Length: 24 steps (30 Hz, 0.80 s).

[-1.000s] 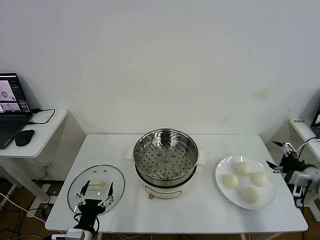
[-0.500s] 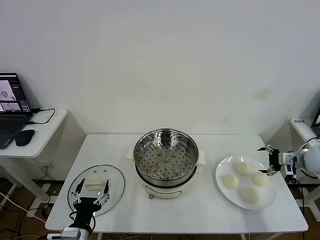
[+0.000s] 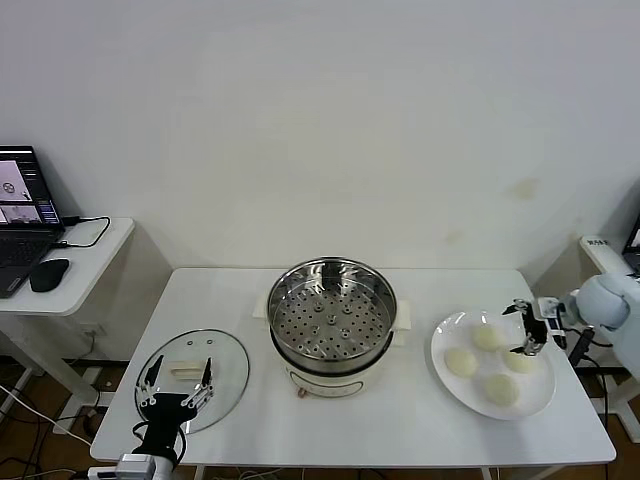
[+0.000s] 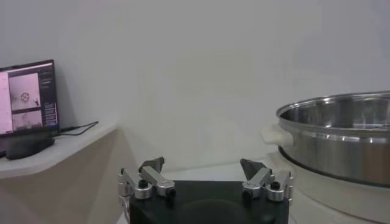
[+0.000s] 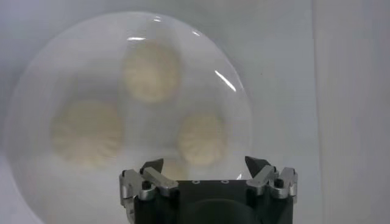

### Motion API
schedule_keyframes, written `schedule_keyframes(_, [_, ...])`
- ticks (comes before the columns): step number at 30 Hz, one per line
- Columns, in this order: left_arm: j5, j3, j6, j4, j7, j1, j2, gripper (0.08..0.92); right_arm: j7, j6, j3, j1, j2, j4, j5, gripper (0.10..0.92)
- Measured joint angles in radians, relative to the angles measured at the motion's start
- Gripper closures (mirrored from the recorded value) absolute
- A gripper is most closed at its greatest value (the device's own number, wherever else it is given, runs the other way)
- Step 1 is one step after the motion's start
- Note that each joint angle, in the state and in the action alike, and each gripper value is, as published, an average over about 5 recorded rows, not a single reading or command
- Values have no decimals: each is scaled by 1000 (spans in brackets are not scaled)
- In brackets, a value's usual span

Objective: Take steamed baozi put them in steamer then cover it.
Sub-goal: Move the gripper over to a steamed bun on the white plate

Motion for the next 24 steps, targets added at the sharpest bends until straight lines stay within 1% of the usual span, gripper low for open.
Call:
schedule_keyframes(11, [-7,-9,1,-9,2,2,0,177,-18,-8,-79,63,120,-134,-40,202])
schedule_keyframes(19, [-11,-10,1,-9,2,0,1,177,-21,-19,-103,86,154,-182,-67,203])
schedule_keyframes(24, [-14,-12,1,-13,3,0,3,177,-26,-22,-115,95,166,-199,-75,237])
